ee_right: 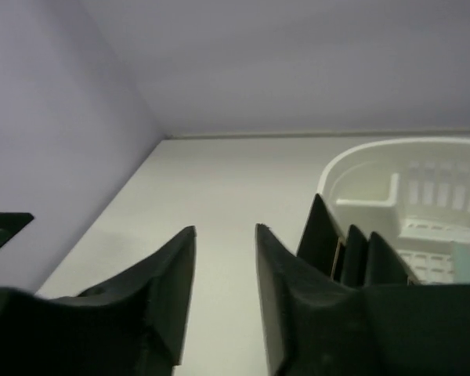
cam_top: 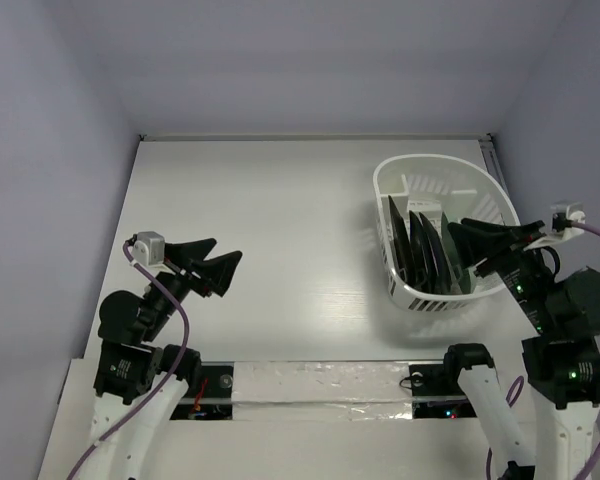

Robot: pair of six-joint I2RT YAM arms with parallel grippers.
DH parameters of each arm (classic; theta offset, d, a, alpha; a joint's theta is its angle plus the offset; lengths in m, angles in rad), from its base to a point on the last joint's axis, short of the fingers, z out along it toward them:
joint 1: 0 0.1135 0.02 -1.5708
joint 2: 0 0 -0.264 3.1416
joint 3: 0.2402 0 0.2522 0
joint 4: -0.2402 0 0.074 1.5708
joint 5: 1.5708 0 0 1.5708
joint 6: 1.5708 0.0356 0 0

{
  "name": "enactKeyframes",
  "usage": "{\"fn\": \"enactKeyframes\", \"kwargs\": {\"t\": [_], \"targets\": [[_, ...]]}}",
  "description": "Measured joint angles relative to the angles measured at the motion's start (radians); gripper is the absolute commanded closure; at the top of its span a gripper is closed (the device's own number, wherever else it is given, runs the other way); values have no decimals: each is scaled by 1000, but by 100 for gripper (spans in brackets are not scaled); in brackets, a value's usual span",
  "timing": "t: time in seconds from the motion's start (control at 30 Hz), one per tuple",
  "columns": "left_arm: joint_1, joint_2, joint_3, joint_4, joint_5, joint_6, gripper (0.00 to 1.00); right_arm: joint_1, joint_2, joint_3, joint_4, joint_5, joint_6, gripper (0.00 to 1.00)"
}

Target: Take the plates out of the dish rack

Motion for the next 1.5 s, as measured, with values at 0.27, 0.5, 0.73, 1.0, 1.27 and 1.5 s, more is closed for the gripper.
{"fn": "enactKeyframes", "kwargs": {"t": [0.27, 0.5, 0.73, 1.0, 1.27, 1.5], "targets": [[0, 13, -2, 2, 2, -1, 43, 0, 46, -39, 36, -90, 26, 100], [0, 29, -8, 10, 6, -14, 100, 189, 130, -85, 43, -19, 34, 100], [0, 95, -8, -12, -44, -13, 100, 645, 373, -20, -46, 461, 29, 99], [0, 111, -8, -28, -71, -19, 59, 742, 651, 77, -237, 868, 29, 45], [0, 104, -8, -27, -67, -21, 48, 743, 724, 163, -340, 1069, 18, 35], [0, 99, -9, -27, -63, -21, 47, 743, 824, 169, -352, 1106, -6, 50]]}}
